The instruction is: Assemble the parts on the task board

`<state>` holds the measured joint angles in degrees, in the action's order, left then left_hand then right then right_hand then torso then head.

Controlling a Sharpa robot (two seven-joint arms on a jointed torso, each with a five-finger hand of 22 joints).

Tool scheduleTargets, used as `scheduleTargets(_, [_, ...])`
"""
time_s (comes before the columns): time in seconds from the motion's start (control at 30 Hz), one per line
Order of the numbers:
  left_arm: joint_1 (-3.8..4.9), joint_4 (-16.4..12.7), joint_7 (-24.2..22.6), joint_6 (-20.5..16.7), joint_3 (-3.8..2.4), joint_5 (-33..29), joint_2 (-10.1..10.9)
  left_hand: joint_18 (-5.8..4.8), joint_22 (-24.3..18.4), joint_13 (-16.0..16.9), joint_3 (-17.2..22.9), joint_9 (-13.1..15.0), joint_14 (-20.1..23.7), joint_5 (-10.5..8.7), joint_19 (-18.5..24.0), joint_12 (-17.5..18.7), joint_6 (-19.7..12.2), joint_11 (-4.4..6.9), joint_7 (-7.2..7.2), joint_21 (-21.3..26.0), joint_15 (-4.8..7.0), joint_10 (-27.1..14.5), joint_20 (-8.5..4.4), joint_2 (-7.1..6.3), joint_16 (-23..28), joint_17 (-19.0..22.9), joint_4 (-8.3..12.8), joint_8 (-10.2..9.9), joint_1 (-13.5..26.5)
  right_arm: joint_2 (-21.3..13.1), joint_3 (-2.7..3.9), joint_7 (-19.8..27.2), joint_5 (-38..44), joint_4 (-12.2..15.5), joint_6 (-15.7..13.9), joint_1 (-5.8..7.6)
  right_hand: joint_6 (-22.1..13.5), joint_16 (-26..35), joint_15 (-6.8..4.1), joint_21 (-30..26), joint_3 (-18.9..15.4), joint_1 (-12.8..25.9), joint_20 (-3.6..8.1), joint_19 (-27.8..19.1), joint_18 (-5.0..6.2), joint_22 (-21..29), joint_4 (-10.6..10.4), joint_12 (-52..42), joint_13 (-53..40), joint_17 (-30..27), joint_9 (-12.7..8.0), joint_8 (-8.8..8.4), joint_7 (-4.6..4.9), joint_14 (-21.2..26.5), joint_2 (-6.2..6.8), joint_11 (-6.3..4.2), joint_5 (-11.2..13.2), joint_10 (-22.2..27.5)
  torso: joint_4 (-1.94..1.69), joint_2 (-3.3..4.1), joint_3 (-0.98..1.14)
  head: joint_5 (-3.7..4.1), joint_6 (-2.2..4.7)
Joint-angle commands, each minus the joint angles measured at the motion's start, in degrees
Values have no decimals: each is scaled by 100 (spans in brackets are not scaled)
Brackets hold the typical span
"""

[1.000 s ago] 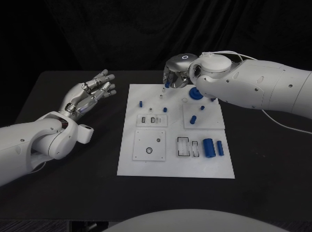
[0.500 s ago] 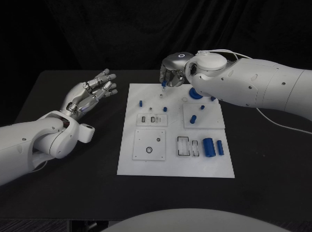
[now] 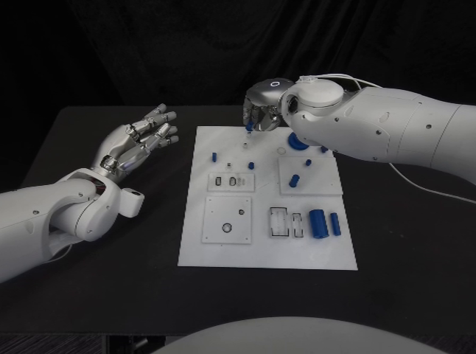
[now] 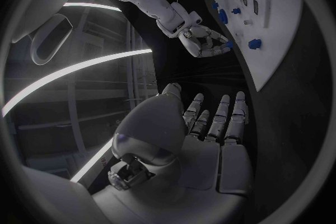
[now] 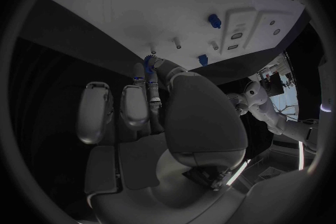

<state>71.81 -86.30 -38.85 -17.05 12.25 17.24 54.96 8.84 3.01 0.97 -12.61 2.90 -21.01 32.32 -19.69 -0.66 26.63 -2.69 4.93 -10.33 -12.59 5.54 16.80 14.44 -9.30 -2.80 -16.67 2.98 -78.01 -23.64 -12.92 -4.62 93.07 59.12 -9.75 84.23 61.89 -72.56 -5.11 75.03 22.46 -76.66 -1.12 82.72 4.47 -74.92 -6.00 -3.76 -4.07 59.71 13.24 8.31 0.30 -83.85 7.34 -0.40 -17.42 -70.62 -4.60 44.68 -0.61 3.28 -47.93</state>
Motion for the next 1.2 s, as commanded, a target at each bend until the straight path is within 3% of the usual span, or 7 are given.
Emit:
scheduleTargets(0.03, [-1, -1, -134, 43, -4, 40, -10, -69, -2, 5, 44, 6, -25, 38, -30, -34, 40, -32, -6, 14, -19, 16, -9, 0, -38, -7, -2, 24, -74, 8, 5, -59, 148, -13, 34, -27, 139, 3, 12, -13, 27, 28, -24, 24, -90, -750, 15, 26, 8, -2, 191, 40, 178, -51, -20, 24, -7, 35, 8, -1, 0, 8, 0])
scheduleTargets(0.23, [-1, 4, -133, 52, -4, 40, -17, -69, -2, 5, 44, 6, -25, 38, -30, -34, 40, -32, -6, 14, -19, 16, -9, 0, -38, -7, -2, 24, -74, 18, 5, -42, 159, -23, 47, -53, 135, 3, 14, -11, 29, 27, -26, 24, -91, -752, 15, 27, 10, -1, 192, 36, 179, -49, -22, 25, -7, 41, 21, -7, 2, -18, -25])
scheduleTargets(0.67, [-1, 29, -129, 81, -4, 40, -44, -70, -2, 5, 50, 7, -26, 42, -26, -34, 46, -38, 0, 16, -21, 16, -9, 3, -41, -7, -3, 25, -80, 59, 5, -17, 162, -106, 93, -110, 128, 12, 16, -19, 32, 25, -28, 20, -89, -750, 16, 28, 13, -14, 193, 30, 177, -43, -27, 26, -7, 52, -3, -3, 3, 21, -38])
scheduleTargets(0.93, [-1, 43, -126, 91, -4, 40, -50, -70, -2, 5, 50, 7, -26, 42, -26, -34, 46, -38, 0, 16, -21, 16, -9, 3, -41, -7, -3, 25, -80, 90, 5, 26, 162, -142, 103, -143, 118, 22, 19, -35, 34, 26, -31, 11, -86, -744, 14, 27, 15, -29, 193, 22, 177, -35, -33, 27, -6, 61, 18, -6, -2, -4, -54])
scheduleTargets(1.1, [-1, 50, -128, 97, -4, 40, -61, -70, -2, 5, 50, 7, -26, 42, -26, -34, 46, -38, 0, 16, -21, 16, -9, 3, -41, -7, -3, 25, -80, 109, 5, 48, 162, -153, 96, -154, 112, 26, 20, -42, 34, 29, -33, 7, -84, -742, 12, 27, 16, -34, 194, 17, 178, -31, -36, 28, -6, 67, -5, -3, -2, 12, -59])
scheduleTargets(1.2, [-1, 53, -127, 100, -4, 40, -65, -70, -2, 5, 50, 7, -26, 42, -26, -34, 46, -38, 0, 16, -21, 16, -9, 3, -41, -7, -3, 25, -80, 118, 5, 53, 163, -152, 105, -157, 106, 28, 21, -42, 34, 31, -34, 6, -84, -743, 11, 26, 17, -36, 194, 13, 178, -28, -38, 29, -6, 70, 2, -3, -1, 10, -65])
